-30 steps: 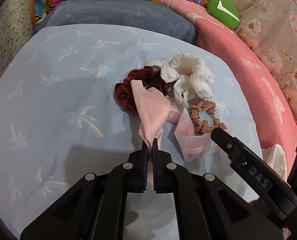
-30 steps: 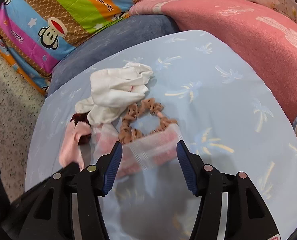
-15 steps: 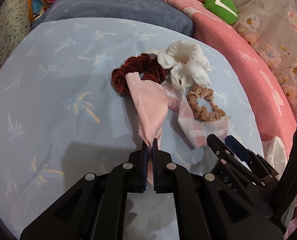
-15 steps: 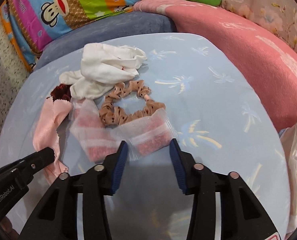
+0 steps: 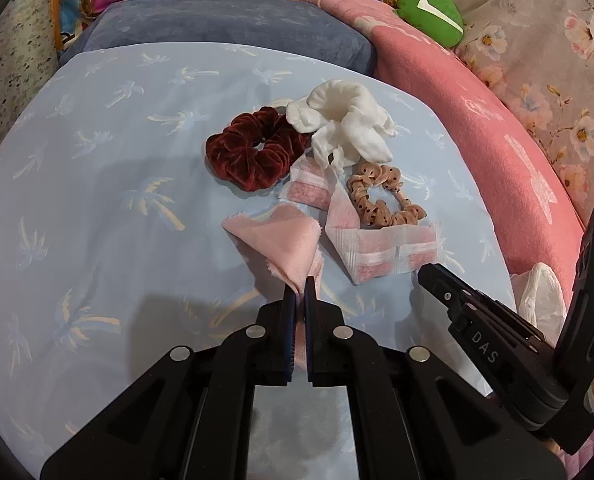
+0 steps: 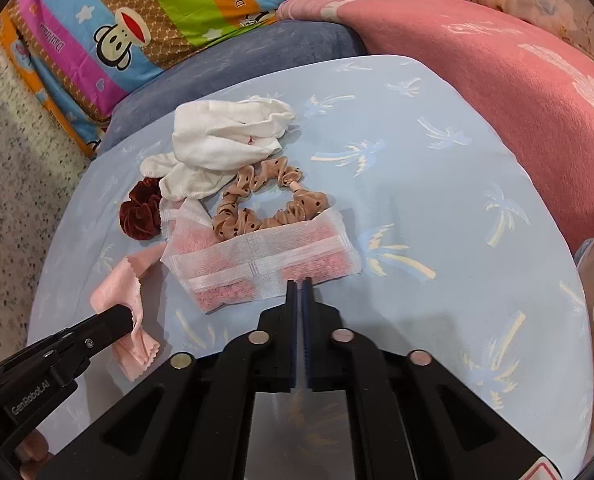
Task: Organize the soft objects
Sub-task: 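Grasp the pink-and-white packet with the right tool while the left tool holds the mask, then carry both items to the white bin and open both tools to drop them, then move both tools back toward the scrunchie and gloves on the sheet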
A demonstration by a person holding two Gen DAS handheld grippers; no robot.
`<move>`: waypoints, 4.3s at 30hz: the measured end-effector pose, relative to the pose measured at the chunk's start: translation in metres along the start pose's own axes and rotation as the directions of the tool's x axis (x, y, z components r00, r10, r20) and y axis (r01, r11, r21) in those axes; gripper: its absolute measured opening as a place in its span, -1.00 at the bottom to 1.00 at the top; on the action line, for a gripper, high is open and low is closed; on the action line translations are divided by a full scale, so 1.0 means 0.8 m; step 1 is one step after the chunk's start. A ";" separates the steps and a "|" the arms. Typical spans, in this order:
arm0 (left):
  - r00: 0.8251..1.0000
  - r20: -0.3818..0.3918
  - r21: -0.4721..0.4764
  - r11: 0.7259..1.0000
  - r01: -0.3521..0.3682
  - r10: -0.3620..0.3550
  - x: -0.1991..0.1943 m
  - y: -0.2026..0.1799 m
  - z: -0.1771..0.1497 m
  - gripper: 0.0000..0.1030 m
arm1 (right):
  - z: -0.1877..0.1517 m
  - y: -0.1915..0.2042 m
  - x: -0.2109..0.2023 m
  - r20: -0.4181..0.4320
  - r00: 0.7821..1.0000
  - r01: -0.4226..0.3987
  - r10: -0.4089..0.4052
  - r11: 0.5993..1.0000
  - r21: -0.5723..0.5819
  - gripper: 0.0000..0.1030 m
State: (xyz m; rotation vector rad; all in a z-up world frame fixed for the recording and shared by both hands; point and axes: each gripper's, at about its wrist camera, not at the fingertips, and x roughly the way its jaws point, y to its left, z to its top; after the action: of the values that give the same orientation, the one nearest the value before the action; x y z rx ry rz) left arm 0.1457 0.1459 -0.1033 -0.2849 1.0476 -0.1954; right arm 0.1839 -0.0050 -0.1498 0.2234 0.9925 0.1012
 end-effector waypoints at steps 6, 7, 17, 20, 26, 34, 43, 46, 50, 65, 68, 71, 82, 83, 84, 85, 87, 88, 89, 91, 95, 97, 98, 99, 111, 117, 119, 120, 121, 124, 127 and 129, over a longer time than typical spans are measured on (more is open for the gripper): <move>1.000 -0.001 0.003 1.000 0.005 -0.005 0.009 -0.006 0.007 -0.93 | 0.017 -0.005 0.006 0.026 1.000 0.014 -0.014 1.000 0.009 -0.17; 1.000 -0.002 0.003 1.000 0.005 -0.005 0.010 -0.008 0.008 -0.93 | 0.020 -0.004 0.009 0.025 1.000 0.016 -0.016 1.000 0.005 -0.17; 1.000 -0.010 0.012 1.000 0.008 -0.008 0.012 -0.014 0.010 -0.93 | 0.016 0.009 0.013 0.001 1.000 -0.001 0.001 0.999 -0.043 -0.76; 1.000 0.000 0.020 1.000 0.010 -0.009 0.005 -0.021 0.008 -0.93 | 0.013 0.006 -0.008 0.018 1.000 -0.025 0.025 0.999 -0.029 -0.76; 0.999 0.036 0.053 0.998 0.027 -0.029 -0.020 -0.048 0.007 -0.93 | 0.014 0.000 -0.073 0.098 0.994 -0.050 0.051 0.999 -0.020 -0.76; 0.993 0.092 0.134 0.989 0.068 -0.081 -0.059 -0.105 0.002 -0.93 | 0.020 -0.033 -0.169 0.223 0.973 -0.061 0.055 0.998 0.019 -0.76; 0.981 0.105 0.248 0.960 0.133 -0.163 -0.082 -0.183 -0.012 -0.93 | 0.015 -0.099 -0.270 0.345 0.938 -0.040 0.011 0.996 0.078 -0.76; 0.978 0.095 0.293 0.944 0.152 -0.187 -0.086 -0.211 -0.020 -0.93 | 0.010 -0.124 -0.295 0.375 0.927 -0.030 -0.012 0.994 0.106 -0.76; 0.973 0.079 0.351 0.919 0.177 -0.217 -0.089 -0.250 -0.030 -0.92 | 0.003 -0.160 -0.327 0.409 0.912 -0.018 -0.045 0.989 0.150 -0.76; 0.958 -0.004 0.488 0.836 0.251 -0.286 -0.075 -0.361 -0.068 -0.90 | -0.035 -0.268 -0.387 0.450 0.878 0.029 -0.162 0.957 0.289 -0.76; 0.957 -0.022 0.498 0.827 0.261 -0.289 -0.071 -0.375 -0.073 -0.90 | -0.040 -0.279 -0.391 0.451 0.875 0.033 -0.175 0.952 0.305 -0.76; 0.955 -0.033 0.503 0.821 0.270 -0.294 -0.068 -0.385 -0.075 -0.90 | -0.042 -0.289 -0.393 0.450 0.874 0.035 -0.184 0.947 0.319 -0.76; 0.959 0.008 0.503 0.830 0.240 -0.282 -0.071 -0.392 -0.077 0.02 | -0.043 -0.301 -0.389 0.440 0.879 0.032 -0.185 0.943 0.331 -0.71; 0.960 0.012 0.501 0.833 0.236 -0.280 -0.071 -0.390 -0.076 0.02 | -0.044 -0.301 -0.388 0.440 0.879 0.033 -0.186 0.943 0.332 -0.65; 0.961 0.015 0.499 0.835 0.233 -0.277 -0.071 -0.389 -0.075 0.03 | -0.044 -0.299 -0.388 0.441 0.877 0.035 -0.190 0.941 0.335 -0.65; 0.961 0.018 0.497 0.836 0.230 -0.275 -0.071 -0.388 -0.074 0.03 | -0.044 -0.299 -0.387 0.440 0.878 0.034 -0.189 0.941 0.336 -0.65; 0.963 0.025 0.495 0.840 0.223 -0.270 -0.071 -0.386 -0.074 0.03 | -0.043 -0.300 -0.385 0.435 0.881 0.033 -0.189 0.939 0.341 -0.65; 0.963 0.027 0.494 0.842 0.219 -0.267 -0.071 -0.385 -0.073 0.03 | -0.044 -0.299 -0.385 0.434 0.881 0.032 -0.188 0.939 0.343 -0.62; 0.964 0.028 0.491 0.844 0.216 -0.264 -0.070 -0.382 -0.073 0.03 | -0.045 -0.299 -0.384 0.433 0.882 0.029 -0.186 0.939 0.344 -0.59; 0.965 0.032 0.485 0.849 0.211 -0.258 -0.070 -0.379 -0.071 0.03 | -0.045 -0.298 -0.382 0.431 0.883 0.029 -0.184 0.939 0.342 -0.57; 0.968 0.037 0.473 0.857 0.202 -0.249 -0.069 -0.374 -0.070 0.03 | -0.044 -0.291 -0.378 0.426 0.887 0.031 -0.177 0.944 0.329 -0.56; 0.969 0.042 0.471 0.860 0.197 -0.245 -0.069 -0.371 -0.070 0.03 | -0.043 -0.287 -0.376 0.424 0.889 0.030 -0.172 0.946 0.322 -0.56; 0.969 0.044 0.470 0.861 0.195 -0.243 -0.069 -0.370 -0.070 0.03 | -0.043 -0.285 -0.375 0.422 0.891 0.030 -0.170 0.947 0.318 -0.56; 0.969 0.045 0.469 0.862 0.193 -0.242 -0.070 -0.369 -0.070 0.03 | -0.042 -0.284 -0.373 0.420 0.892 0.030 -0.168 0.948 0.315 -0.56; 0.972 0.063 0.428 0.886 0.177 -0.225 -0.072 -0.341 -0.061 0.03 | -0.034 -0.255 -0.354 0.400 0.907 0.021 -0.132 0.963 0.269 -0.56; 0.975 0.073 0.396 0.904 0.163 -0.208 -0.071 -0.318 -0.053 0.03 | -0.028 -0.231 -0.339 0.383 0.918 0.016 -0.106 0.973 0.232 -0.56; 0.977 0.073 0.383 0.910 0.159 -0.202 -0.070 -0.308 -0.050 0.03 | -0.024 -0.223 -0.333 0.377 0.921 0.013 -0.096 0.976 0.218 -0.56; 0.977 0.074 0.375 0.914 0.158 -0.199 -0.070 -0.303 -0.048 0.03 | -0.024 -0.219 -0.330 0.374 0.923 0.012 -0.092 0.977 0.212 -0.56; 0.978 0.076 0.369 0.917 0.155 -0.195 -0.069 -0.299 -0.046 0.03 | -0.022 -0.214 -0.327 0.371 0.924 0.010 -0.088 0.978 0.206 -0.56; 0.979 0.086 0.351 0.925 0.142 -0.183 -0.069 -0.284 -0.041 0.03 | -0.017 -0.201 -0.319 0.362 0.929 0.008 -0.077 0.982 0.188 -0.56; 0.981 0.093 0.331 0.934 0.133 -0.173 -0.070 -0.267 -0.036 0.03 | -0.013 -0.186 -0.309 0.350 0.935 0.006 -0.065 0.986 0.167 -0.56; 0.982 0.097 0.318 0.940 0.126 -0.165 -0.069 -0.258 -0.033 0.03 | -0.009 -0.178 -0.303 0.342 0.938 0.004 -0.057 0.988 0.155 -0.56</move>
State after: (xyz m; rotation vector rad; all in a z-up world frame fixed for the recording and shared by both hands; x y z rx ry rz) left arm 0.0909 -0.0364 -0.0035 -0.0866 0.8591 -0.4670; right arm 0.0433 -0.1872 0.0115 0.3533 0.6518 -0.0432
